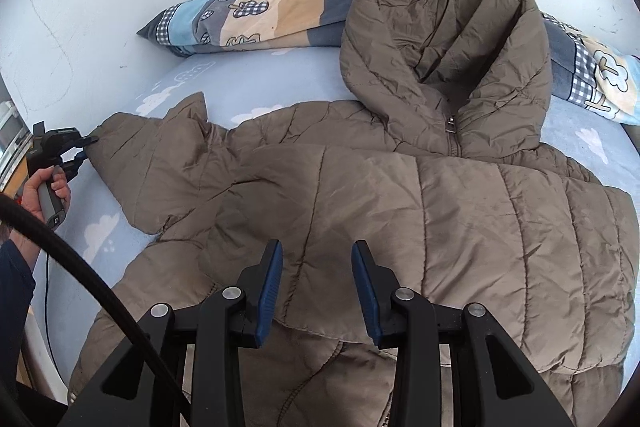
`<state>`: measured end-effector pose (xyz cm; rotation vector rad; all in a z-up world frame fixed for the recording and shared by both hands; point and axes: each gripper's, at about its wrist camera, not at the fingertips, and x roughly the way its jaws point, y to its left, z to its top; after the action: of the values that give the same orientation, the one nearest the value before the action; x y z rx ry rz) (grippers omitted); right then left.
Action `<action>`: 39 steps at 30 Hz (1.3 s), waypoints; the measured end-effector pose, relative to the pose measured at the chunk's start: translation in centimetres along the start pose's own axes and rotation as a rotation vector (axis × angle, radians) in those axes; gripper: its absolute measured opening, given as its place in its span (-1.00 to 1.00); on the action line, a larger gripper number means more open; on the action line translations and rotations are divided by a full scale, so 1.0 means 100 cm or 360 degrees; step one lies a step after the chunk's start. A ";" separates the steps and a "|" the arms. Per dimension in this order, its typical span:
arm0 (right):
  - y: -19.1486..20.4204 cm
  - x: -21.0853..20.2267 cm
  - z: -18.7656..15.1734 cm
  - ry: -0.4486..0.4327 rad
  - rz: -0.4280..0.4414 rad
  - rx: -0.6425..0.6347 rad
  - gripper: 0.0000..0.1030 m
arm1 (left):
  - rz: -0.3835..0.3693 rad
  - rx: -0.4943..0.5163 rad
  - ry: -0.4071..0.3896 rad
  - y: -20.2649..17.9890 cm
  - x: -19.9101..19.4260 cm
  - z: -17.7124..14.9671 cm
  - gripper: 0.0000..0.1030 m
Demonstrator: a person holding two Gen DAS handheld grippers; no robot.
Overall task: Fold large clothes
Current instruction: 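Grasp the cuff of the other jacket sleeve with the left gripper, then lift and fold the held sleeve across the jacket front with the left gripper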
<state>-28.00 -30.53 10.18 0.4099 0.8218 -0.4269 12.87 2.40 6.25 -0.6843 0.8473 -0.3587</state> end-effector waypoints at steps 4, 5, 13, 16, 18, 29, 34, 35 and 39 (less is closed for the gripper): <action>-0.011 -0.012 0.005 -0.0032 -0.0021 0.0050 -0.25 | -0.0023 0.0139 -0.0010 -0.041 -0.024 -0.002 -0.67; -0.015 -0.014 0.006 -0.0030 -0.0043 0.0063 -0.25 | -0.0037 0.0169 -0.0006 -0.052 -0.032 -0.003 -0.67; -0.054 -0.023 0.005 0.0052 -0.0197 0.0216 -0.25 | -0.0213 0.0481 -0.0057 -0.162 -0.106 -0.032 -0.68; -0.069 -0.018 -0.002 0.0158 -0.0248 0.0263 -0.25 | -0.0342 0.0590 -0.0076 -0.202 -0.140 -0.053 -0.68; -0.082 -0.024 -0.002 0.0164 -0.0198 0.0354 -0.24 | -0.0417 0.0653 -0.0082 -0.226 -0.157 -0.070 -0.68; -0.122 -0.095 0.003 -0.0053 -0.0207 0.0488 -0.24 | -0.0839 0.0997 0.0172 -0.346 -0.192 -0.212 -0.67; -0.146 -0.122 0.000 -0.0114 -0.0264 0.0559 -0.24 | -0.0893 0.1108 0.0379 -0.372 -0.171 -0.280 -0.67; -0.151 -0.127 -0.001 -0.0128 -0.0282 0.0572 -0.24 | -0.0890 0.1134 0.0424 -0.375 -0.164 -0.294 -0.67; -0.170 -0.145 -0.005 -0.0176 -0.0331 0.0618 -0.24 | -0.0879 0.1196 0.0577 -0.378 -0.138 -0.345 -0.67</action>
<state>-45.78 -41.61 17.91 0.6568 0.6748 -0.8018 -23.67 -31.86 23.52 -0.1275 0.7702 -1.2553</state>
